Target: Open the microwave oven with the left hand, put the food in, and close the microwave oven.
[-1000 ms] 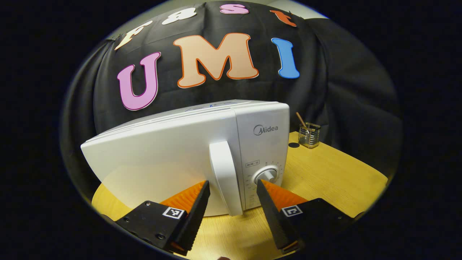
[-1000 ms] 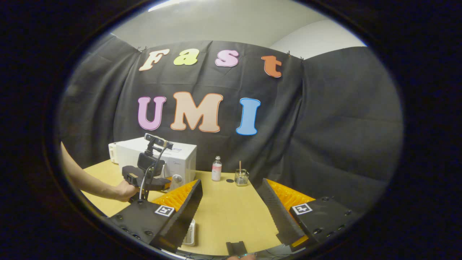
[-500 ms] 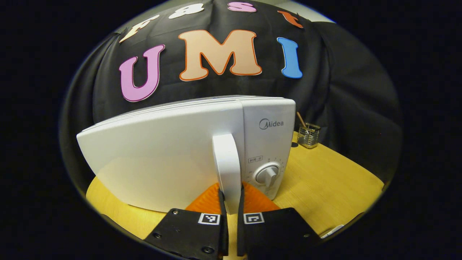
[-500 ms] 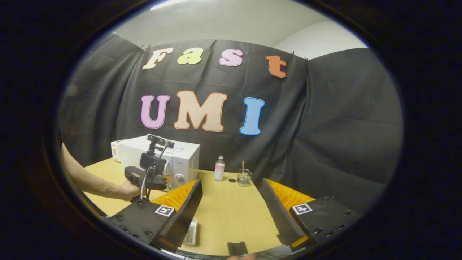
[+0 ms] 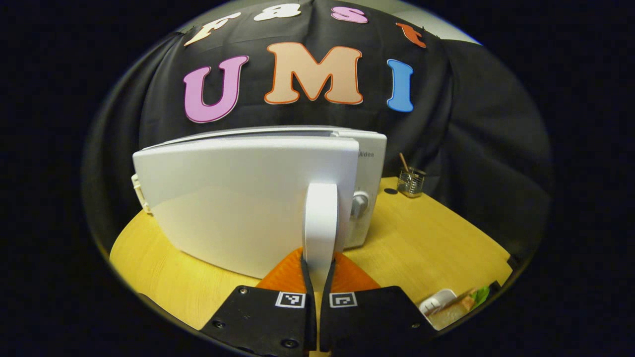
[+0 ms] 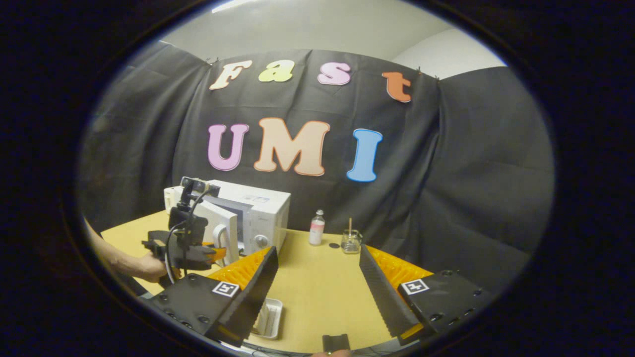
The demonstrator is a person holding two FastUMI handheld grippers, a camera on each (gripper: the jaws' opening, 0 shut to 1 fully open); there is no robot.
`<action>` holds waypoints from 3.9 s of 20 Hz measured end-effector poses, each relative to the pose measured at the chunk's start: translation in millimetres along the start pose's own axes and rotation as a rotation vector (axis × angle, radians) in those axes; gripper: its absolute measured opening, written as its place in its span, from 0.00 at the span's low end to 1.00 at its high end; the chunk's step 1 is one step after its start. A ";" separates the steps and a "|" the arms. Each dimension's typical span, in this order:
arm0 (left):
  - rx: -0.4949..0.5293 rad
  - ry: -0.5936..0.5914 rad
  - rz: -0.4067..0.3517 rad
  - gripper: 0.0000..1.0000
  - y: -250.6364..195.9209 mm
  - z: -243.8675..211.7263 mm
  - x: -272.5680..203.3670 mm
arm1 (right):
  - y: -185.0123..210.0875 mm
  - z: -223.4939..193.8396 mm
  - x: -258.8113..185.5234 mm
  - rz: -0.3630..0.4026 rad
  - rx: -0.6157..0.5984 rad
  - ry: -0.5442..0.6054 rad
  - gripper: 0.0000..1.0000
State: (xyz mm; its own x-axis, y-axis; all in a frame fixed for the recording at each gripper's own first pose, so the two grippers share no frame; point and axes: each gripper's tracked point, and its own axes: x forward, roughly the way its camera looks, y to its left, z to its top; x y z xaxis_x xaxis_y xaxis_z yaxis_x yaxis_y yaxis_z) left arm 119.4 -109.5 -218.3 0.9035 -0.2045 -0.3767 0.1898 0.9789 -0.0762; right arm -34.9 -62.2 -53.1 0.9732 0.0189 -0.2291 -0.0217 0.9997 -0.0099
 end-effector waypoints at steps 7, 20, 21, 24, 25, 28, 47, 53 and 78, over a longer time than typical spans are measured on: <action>-0.032 0.005 0.026 0.04 53.6 -35.5 -95.4 | 85.5 -22.4 11.3 0.240 0.096 0.089 0.98; -0.277 0.109 0.315 0.25 202.8 -90.3 -190.4 | 100.7 -140.1 6.1 0.239 0.128 0.389 0.94; -0.274 0.121 0.326 0.45 207.1 -94.2 -192.7 | 100.9 -145.5 6.0 0.236 0.115 0.403 0.93; -0.258 0.136 0.340 0.86 211.3 -94.0 -198.9 | 100.0 -165.1 3.3 0.221 0.088 0.453 1.00; -0.247 0.135 0.346 0.92 212.8 -92.0 -200.6 | 99.9 -172.1 2.0 0.213 0.094 0.472 1.00; -0.175 0.112 0.350 0.92 207.7 -79.9 -217.3 | 98.1 -191.5 -3.6 0.197 0.101 0.528 1.00; -0.085 -0.183 0.361 0.90 188.8 52.4 -293.4 | 109.7 -240.5 -4.1 0.130 0.042 0.707 0.31; -0.073 -0.223 0.361 0.90 199.2 63.0 -295.6 | 107.7 -215.3 -1.8 0.125 0.047 0.694 0.30; -0.024 -0.180 0.386 0.94 269.5 21.9 -332.8 | 365.8 -96.2 204.8 0.241 1.190 0.629 0.30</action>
State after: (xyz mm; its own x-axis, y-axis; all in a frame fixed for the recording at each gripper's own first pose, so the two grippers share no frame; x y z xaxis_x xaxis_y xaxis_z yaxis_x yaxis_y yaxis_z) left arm -121.7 222.3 -93.2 0.9597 0.1817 -0.2143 -0.1824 0.9831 0.0163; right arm 134.4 305.9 -197.3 0.6987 0.5026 -0.5091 0.3449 0.3867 0.8553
